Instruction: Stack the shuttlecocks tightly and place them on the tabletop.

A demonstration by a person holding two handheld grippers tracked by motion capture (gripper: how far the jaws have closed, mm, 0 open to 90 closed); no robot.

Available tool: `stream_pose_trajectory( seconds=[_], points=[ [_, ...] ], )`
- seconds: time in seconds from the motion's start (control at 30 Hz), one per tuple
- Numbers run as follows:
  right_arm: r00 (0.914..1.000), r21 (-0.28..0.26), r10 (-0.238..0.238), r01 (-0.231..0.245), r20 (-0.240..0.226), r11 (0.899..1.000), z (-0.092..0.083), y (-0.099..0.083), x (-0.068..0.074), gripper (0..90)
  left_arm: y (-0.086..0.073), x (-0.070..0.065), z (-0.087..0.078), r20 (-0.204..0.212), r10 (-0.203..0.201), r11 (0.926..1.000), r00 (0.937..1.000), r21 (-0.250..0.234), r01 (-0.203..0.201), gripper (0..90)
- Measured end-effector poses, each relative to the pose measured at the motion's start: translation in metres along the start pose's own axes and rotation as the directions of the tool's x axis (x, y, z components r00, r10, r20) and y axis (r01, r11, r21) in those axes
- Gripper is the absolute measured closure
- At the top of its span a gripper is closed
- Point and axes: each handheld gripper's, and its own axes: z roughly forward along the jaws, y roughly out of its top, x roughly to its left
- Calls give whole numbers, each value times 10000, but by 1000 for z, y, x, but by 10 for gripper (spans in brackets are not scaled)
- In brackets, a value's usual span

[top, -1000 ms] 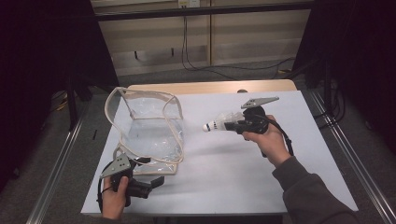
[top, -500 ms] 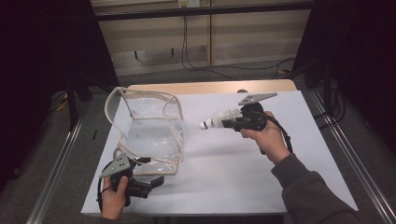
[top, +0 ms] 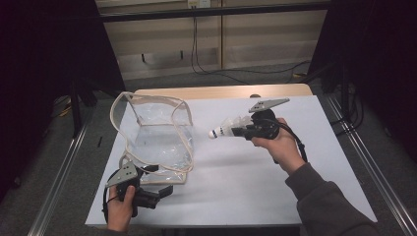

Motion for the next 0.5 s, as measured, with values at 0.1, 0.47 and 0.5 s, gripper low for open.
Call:
stream_pose_trajectory(
  seconds=[0.1,0.47,0.5],
  points=[
    [10000,39,-35,35,-2,10000,0,0,0,884,0,0,0,6,-6,10000,10000,-4,6,12],
    [9999,97,-45,46,-110,9999,0,7,1,883,0,-1,0,-24,25,10000,10000,36,-25,12],
    [9999,45,-74,75,-108,10000,-1,9,1,883,0,-1,0,-32,32,10000,10000,37,-31,12]
  ],
)
